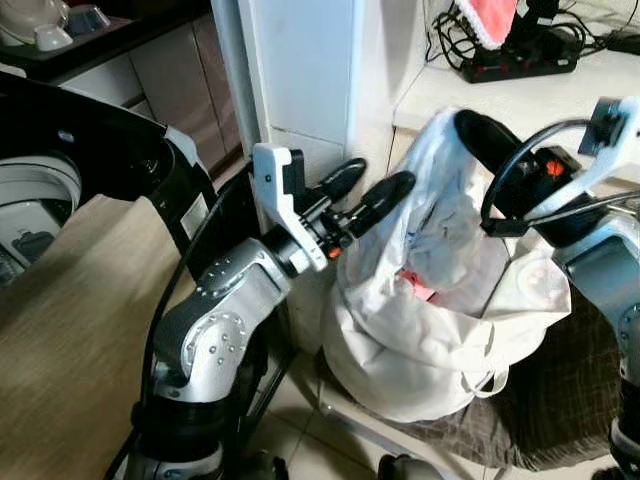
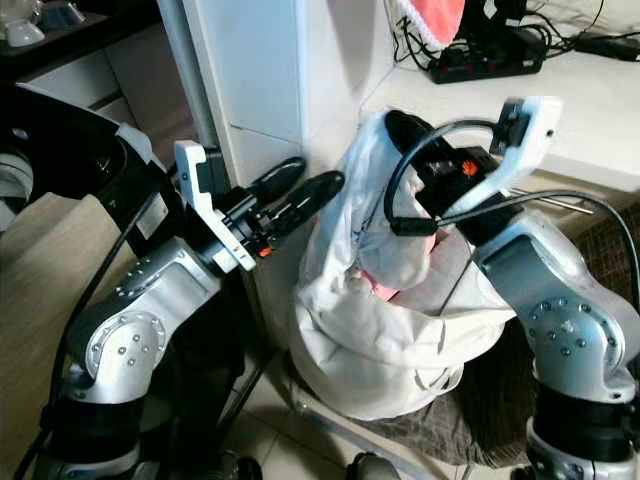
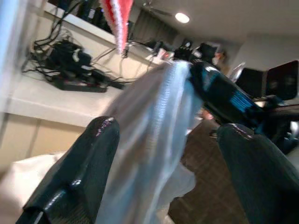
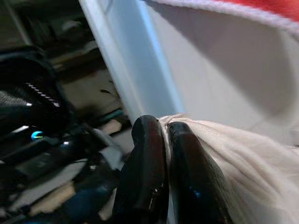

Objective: Clothes washing

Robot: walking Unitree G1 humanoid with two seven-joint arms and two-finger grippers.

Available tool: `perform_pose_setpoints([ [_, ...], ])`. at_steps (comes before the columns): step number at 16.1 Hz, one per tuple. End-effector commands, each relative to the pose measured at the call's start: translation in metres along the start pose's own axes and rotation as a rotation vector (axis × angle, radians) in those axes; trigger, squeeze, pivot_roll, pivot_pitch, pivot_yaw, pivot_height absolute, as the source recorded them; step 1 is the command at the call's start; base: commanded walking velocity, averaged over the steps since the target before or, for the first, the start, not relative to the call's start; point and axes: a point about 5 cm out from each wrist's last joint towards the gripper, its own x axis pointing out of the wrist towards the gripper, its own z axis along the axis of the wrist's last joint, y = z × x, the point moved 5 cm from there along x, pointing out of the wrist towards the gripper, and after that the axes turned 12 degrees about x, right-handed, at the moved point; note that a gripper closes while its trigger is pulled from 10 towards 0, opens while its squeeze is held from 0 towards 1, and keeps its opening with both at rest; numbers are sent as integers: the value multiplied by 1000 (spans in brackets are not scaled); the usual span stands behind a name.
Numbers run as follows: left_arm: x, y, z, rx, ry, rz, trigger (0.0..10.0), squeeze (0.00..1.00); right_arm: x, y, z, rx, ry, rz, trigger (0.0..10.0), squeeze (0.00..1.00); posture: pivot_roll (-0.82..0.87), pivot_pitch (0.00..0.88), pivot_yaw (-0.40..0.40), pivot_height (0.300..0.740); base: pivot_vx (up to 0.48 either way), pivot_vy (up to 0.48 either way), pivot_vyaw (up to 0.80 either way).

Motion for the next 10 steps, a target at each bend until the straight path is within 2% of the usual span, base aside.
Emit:
perform_pose_setpoints([
  [1, 4, -9, 4, -14, -8, -36, 10000, 1000, 2, 14, 2, 5, 7, 53, 0, 0, -152, 21, 45, 740, 0, 0, 0],
  [2, 5, -11, 2, -13, 0, -39, 10000, 1000, 3, 17, 1, 12, 16, 62, 0, 0, -152, 21, 45, 740, 0, 0, 0],
  [3, 8, -8, -6, 27, 34, -2, 10000, 1000, 6, 23, -3, 27, 31, 85, 0, 0, -153, 18, 41, 740, 0, 0, 0],
  [4, 10, -3, -16, 93, 82, 36, 10000, 565, 9, 31, -7, 44, 48, 115, 0, 0, -156, 16, 40, 740, 0, 0, 0],
  [5, 11, -3, -18, 102, 89, 31, 10000, 0, 10, 33, -7, 47, 51, 121, 0, 0, -156, 15, 39, 740, 0, 0, 0],
  [6, 13, -1, -23, 142, 110, 51, 10000, 0, 11, 41, -8, 60, 60, 145, 0, 0, -157, 14, 36, 740, 0, 0, 0],
  [9, 14, -7, -23, 138, 103, 14, 10000, 0, 11, 46, -10, 68, 70, 159, 0, 0, -156, 10, 34, 740, 0, 0, 0],
  [10, 12, -6, -24, 131, 101, 21, 0, 0, 11, 47, -9, 71, 70, 161, 0, 0, -156, 7, 35, 740, 0, 0, 0],
])
